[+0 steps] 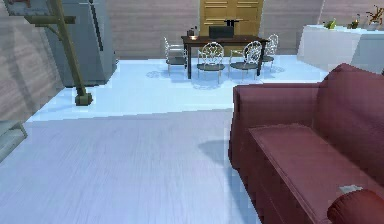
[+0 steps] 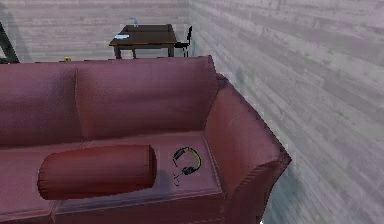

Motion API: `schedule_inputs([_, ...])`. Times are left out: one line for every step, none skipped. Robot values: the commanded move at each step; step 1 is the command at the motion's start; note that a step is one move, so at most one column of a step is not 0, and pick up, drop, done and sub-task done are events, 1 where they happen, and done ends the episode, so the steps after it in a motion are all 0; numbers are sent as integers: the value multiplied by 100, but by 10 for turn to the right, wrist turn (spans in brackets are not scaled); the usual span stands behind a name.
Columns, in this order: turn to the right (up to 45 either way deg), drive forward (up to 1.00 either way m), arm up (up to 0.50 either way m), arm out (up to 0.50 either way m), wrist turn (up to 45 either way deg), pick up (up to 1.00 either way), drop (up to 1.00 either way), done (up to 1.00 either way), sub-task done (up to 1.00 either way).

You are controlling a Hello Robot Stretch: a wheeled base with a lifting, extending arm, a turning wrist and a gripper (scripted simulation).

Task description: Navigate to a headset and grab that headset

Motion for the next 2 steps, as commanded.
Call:
schedule_inputs([0,0,50,0,0,0,0,0,0])
schedule_inputs([0,0,16,0,0,0,0,0,0])
